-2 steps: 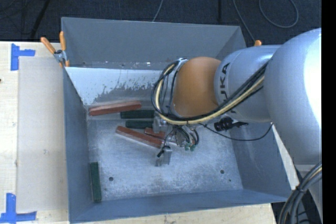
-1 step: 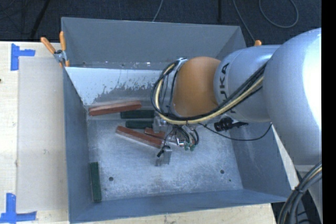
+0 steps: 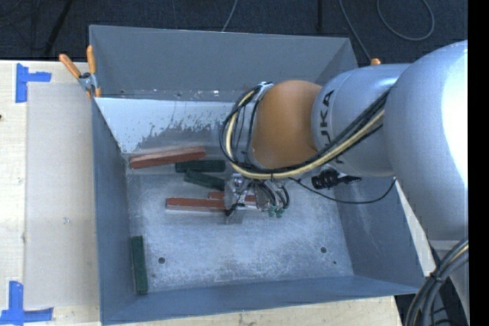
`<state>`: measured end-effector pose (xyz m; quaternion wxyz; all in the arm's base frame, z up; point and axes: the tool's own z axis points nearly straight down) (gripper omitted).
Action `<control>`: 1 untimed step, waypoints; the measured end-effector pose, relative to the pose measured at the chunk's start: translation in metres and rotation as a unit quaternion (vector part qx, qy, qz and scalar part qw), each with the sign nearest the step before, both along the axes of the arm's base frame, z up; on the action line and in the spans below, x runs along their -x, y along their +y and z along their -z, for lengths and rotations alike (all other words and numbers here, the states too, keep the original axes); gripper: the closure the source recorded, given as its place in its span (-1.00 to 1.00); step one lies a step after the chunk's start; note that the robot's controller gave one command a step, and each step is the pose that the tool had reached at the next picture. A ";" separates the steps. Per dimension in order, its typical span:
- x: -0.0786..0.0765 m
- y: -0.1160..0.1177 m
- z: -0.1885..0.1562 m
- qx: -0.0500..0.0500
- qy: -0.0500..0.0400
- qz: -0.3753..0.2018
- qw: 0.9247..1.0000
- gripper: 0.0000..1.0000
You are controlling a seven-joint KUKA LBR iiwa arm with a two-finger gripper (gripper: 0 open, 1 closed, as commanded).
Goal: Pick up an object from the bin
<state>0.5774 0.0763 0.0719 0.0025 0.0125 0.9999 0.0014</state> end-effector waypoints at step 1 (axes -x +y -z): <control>-0.002 0.000 -0.112 0.001 -0.001 0.001 1.000 1.00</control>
Offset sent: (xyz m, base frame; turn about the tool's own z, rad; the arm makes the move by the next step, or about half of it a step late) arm 0.0002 -0.0001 0.1078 0.0000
